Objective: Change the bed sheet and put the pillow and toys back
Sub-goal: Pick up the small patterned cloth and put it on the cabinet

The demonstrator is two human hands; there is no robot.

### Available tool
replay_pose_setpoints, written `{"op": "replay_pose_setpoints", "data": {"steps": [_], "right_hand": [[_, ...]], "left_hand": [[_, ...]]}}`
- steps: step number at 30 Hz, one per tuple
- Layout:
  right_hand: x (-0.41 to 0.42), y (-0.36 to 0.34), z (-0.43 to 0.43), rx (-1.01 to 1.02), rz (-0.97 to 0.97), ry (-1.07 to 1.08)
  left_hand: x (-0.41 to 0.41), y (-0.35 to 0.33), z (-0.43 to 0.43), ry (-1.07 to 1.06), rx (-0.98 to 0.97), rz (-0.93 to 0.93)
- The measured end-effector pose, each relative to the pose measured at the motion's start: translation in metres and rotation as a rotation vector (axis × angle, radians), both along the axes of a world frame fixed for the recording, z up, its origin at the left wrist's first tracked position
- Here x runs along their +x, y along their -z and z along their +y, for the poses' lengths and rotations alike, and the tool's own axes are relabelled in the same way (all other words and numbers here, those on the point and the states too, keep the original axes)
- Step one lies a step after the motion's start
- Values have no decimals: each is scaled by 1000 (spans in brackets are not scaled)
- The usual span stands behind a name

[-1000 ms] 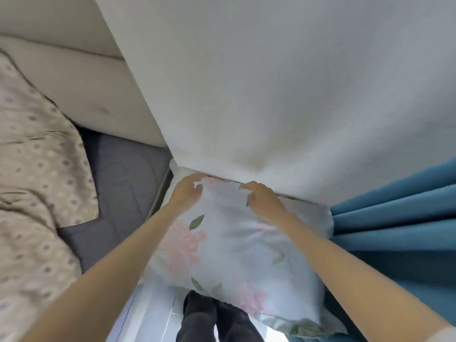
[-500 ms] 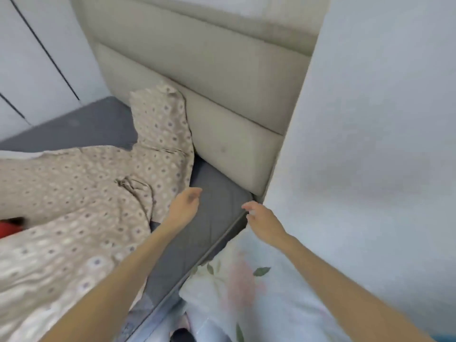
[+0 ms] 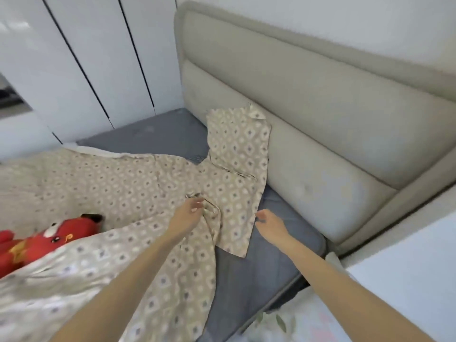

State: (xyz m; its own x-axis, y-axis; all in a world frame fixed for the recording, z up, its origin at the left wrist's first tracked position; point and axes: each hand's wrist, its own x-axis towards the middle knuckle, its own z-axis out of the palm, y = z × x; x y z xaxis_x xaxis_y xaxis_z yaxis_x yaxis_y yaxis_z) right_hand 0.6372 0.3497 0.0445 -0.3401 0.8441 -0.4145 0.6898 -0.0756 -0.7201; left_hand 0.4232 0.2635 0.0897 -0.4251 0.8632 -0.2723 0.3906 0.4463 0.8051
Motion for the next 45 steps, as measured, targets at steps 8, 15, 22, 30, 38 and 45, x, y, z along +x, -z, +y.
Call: {"op": "replay_pose_setpoints", "data": {"steps": [8, 15, 22, 30, 38, 45], "right_hand": [[-65, 33, 78, -171, -46, 112], [-109, 100, 173, -396, -85, 239], [-134, 193, 239, -480, -150, 320], [-146, 271, 267, -690, -30, 601], [-164, 269, 260, -569, 106, 678], [-197, 198, 227, -169, -35, 443]], "left_hand": [[-65, 21, 78, -5, -34, -77], [-95, 78, 160, -79, -89, -178], [-117, 155, 226, -114, -174, -227], [-132, 222, 250, -140, -257, -286], [-141, 215, 253, -108, -258, -240], [-137, 160, 251, 54, -184, -71]]}}
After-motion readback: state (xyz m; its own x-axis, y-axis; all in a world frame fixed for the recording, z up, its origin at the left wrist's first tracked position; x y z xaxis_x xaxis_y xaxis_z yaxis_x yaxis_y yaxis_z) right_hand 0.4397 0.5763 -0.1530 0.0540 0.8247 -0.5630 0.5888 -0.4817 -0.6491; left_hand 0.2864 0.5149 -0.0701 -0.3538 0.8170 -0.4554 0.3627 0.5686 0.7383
